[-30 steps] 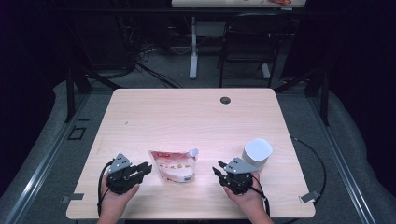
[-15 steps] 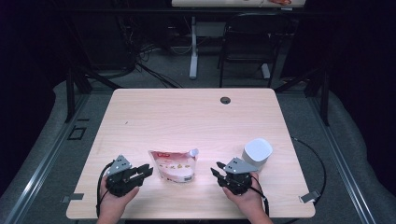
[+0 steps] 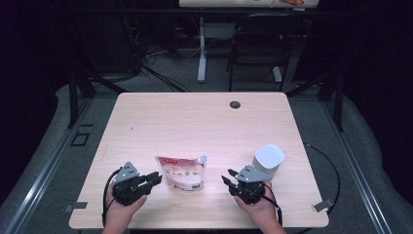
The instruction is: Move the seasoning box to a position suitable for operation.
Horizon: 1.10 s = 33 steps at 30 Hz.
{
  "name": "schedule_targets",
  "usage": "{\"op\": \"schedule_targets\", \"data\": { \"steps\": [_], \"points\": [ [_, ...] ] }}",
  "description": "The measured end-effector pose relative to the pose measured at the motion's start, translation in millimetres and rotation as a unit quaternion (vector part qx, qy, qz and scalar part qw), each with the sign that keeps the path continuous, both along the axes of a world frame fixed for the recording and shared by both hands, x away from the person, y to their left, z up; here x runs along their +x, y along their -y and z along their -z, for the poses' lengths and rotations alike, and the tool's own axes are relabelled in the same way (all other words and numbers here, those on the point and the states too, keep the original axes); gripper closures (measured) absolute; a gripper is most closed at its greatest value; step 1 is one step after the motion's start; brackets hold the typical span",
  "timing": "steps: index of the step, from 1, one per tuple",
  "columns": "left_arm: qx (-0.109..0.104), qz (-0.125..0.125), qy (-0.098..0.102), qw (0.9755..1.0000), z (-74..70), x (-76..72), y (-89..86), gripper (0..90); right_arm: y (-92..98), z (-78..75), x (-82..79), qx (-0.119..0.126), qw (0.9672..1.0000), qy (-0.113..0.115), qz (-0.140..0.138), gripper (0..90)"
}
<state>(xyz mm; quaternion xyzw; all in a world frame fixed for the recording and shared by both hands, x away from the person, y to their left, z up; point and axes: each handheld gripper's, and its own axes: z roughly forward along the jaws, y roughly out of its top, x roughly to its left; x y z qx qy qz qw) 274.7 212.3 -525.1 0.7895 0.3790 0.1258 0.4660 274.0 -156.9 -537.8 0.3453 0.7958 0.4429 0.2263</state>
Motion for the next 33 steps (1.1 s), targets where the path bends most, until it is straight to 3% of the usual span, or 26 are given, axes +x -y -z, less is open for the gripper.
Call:
{"op": "schedule_targets", "data": {
  "steps": [14, 28, 33],
  "points": [
    [0.022, -0.008, 0.008, 0.9997, 2.0, 13.3, 10.9, 89.8, 10.7, -5.4, -4.5, 0.011, 0.9998, 0.009, 0.013, 65.0],
    [0.040, -0.010, 0.031, 0.9987, 2.6, 21.6, 14.7, 90.0, 13.0, -6.4, -8.0, 0.009, 0.9998, 0.014, 0.013, 64.7],
    [0.033, -0.010, 0.028, 0.9990, 3.0, 22.8, 13.8, 89.9, 18.2, -8.2, -8.8, 0.009, 0.9997, 0.014, 0.020, 64.7]
  ]
}}
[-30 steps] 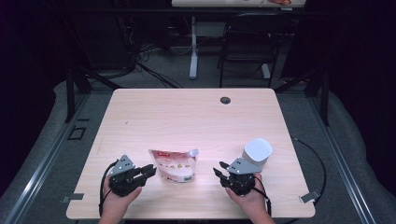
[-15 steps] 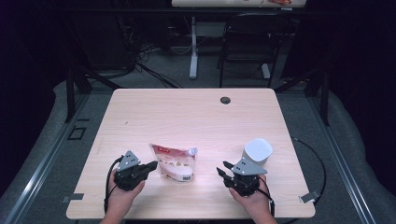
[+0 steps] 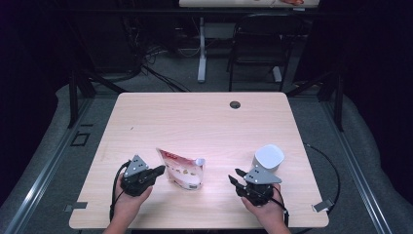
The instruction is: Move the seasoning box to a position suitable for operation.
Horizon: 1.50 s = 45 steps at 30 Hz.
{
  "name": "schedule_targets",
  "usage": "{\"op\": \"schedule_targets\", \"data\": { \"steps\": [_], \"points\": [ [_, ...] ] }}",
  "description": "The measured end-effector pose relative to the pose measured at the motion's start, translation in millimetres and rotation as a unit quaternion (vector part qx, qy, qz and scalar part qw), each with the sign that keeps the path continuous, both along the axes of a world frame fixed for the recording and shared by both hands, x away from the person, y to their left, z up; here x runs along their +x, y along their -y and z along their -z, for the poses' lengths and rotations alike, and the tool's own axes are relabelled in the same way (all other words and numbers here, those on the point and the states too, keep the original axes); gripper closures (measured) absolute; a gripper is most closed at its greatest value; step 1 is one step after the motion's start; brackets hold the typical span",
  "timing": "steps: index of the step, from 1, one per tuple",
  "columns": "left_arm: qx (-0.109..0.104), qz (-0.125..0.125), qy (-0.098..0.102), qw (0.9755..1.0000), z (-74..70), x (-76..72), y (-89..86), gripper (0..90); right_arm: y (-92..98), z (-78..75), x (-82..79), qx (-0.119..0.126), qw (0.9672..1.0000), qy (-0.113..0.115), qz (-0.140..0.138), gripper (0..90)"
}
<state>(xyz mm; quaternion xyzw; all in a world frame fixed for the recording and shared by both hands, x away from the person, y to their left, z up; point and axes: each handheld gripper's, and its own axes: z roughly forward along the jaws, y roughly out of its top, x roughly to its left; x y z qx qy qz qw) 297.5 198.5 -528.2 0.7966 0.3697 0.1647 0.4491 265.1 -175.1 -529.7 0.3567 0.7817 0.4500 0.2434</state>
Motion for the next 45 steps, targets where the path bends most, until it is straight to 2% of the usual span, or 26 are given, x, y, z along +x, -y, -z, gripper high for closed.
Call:
{"op": "schedule_targets", "data": {
  "steps": [10, 16, 21, 26, 28, 30, 36, 42, 45],
  "points": [
    [-0.015, -0.004, -0.002, 0.9999, 0.4, 0.4, -3.8, 85.6, 16.5, -8.9, -1.1, 0.003, 0.9997, 0.007, 0.024, 65.0],
    [-0.013, -0.008, -0.008, 0.9999, 0.8, 0.2, -6.6, 80.9, 31.4, -17.5, -2.8, 0.007, 0.9988, 0.018, 0.045, 65.7],
    [-0.017, -0.012, -0.010, 0.9997, 0.8, -2.2, -11.8, 76.9, 50.4, -20.4, -0.3, 0.019, 0.9966, 0.017, 0.079, 67.6],
    [-0.016, -0.013, -0.010, 0.9997, -0.4, -8.3, -17.4, 75.2, 59.1, -29.4, -3.5, 0.055, 0.9951, 0.017, 0.080, 68.4],
    [-0.017, -0.017, -0.010, 0.9997, -1.8, -10.7, -19.8, 74.9, 61.6, -35.4, -5.5, 0.056, 0.9947, 0.025, 0.083, 68.4],
    [-0.016, -0.019, -0.012, 0.9996, -3.0, -11.6, -23.1, 74.5, 66.3, -40.7, -5.0, 0.047, 0.9935, 0.035, 0.098, 69.0],
    [-0.025, -0.030, -0.014, 0.9991, -4.3, -11.4, -30.6, 73.6, 90.0, -46.3, 6.9, 0.047, 0.9880, 0.045, 0.140, 70.1],
    [-0.030, -0.043, -0.014, 0.9985, -3.0, -10.3, -35.5, 72.7, 114.6, -42.5, 22.1, 0.060, 0.9816, 0.032, 0.178, 70.0],
    [-0.022, -0.045, -0.018, 0.9986, -2.9, -10.6, -37.6, 72.7, 121.0, -38.9, 26.4, 0.074, 0.9797, 0.022, 0.185, 69.6]
  ]
}}
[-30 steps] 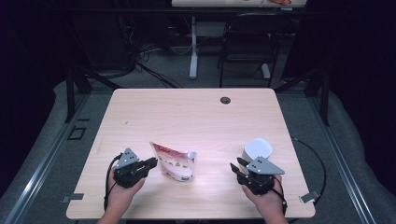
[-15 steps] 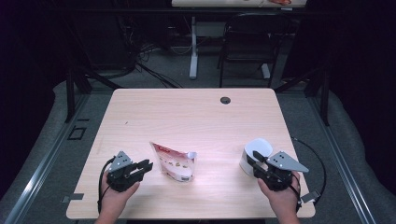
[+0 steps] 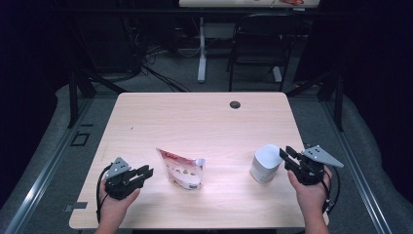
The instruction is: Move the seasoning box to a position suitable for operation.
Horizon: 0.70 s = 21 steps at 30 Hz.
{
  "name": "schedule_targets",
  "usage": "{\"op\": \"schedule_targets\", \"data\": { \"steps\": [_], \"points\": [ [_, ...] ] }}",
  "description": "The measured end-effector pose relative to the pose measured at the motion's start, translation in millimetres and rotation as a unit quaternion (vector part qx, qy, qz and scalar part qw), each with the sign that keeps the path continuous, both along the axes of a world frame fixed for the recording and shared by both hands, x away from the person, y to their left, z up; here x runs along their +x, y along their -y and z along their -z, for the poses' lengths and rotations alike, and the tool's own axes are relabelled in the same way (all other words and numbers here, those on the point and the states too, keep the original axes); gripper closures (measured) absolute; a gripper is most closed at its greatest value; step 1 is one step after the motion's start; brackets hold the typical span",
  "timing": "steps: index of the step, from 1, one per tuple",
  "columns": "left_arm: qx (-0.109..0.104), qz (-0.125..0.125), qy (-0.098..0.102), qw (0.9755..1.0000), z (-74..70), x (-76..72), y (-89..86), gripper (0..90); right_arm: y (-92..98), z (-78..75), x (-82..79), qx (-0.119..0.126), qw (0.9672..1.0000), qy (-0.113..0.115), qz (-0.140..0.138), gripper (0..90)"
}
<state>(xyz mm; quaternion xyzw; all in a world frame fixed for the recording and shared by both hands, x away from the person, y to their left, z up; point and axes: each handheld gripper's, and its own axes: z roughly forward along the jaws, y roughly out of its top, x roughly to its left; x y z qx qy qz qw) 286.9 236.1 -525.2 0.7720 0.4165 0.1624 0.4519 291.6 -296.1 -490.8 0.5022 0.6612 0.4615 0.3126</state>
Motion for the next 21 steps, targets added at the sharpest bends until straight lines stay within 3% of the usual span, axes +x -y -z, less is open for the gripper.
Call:
{"op": "schedule_targets", "data": {
  "steps": [9, 21],
  "points": [
    [-0.001, -0.010, 0.002, 0.9999, 1.4, -0.8, -3.7, 71.7, -1.0, 5.6, 13.7, -0.002, 0.9999, -0.014, 0.003, 66.8],
    [-0.002, -0.015, 0.001, 0.9999, 1.7, -0.4, -5.4, 71.2, 3.4, 10.8, 24.6, 0.020, 0.9995, -0.026, 0.004, 66.0]
  ]
}}
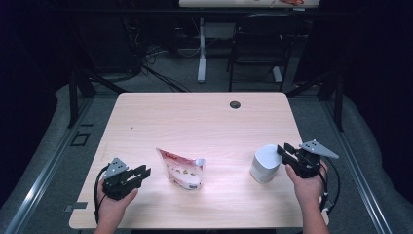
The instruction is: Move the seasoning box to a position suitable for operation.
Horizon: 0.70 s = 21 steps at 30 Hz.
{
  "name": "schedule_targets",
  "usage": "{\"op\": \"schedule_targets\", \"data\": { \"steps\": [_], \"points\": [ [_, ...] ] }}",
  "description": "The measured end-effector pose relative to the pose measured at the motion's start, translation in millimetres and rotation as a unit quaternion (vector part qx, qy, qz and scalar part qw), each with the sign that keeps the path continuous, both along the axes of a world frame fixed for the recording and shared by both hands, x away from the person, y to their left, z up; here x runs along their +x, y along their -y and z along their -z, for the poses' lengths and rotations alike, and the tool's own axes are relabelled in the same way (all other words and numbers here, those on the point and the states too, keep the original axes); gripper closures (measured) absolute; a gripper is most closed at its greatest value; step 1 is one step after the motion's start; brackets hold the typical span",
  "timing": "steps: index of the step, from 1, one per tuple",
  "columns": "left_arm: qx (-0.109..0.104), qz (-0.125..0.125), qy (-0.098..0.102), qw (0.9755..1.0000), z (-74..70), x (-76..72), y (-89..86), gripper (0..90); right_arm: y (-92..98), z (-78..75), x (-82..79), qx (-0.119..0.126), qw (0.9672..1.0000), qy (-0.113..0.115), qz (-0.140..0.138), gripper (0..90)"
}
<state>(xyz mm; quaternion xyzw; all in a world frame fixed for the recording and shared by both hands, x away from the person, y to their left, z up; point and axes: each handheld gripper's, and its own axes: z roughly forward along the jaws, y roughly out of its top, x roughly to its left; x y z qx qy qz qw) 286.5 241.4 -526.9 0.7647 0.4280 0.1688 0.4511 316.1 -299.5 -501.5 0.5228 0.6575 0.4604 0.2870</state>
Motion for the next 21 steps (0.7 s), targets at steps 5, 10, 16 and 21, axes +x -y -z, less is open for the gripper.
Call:
{"op": "schedule_targets", "data": {
  "steps": [5, 10, 16, 21],
  "points": [
    [-0.003, -0.005, 0.002, 1.0000, -0.2, 0.4, -2.0, 71.1, -0.6, 1.0, 0.1, 0.007, 0.9999, -0.004, -0.011, 66.9],
    [-0.005, -0.010, 0.001, 0.9999, -1.1, 0.5, -4.8, 71.0, -3.3, 0.6, -0.8, 0.004, 0.9998, -0.004, -0.018, 67.3],
    [-0.005, -0.010, 0.003, 0.9999, -0.9, 0.9, -5.0, 70.9, 1.6, 0.0, -2.1, -0.005, 0.9999, 0.002, 0.015, 67.6],
    [-0.005, -0.011, 0.002, 0.9999, -0.7, 1.0, -5.4, 70.8, 9.8, 1.2, -1.8, -0.017, 0.9989, -0.003, 0.043, 73.8]
  ]
}}
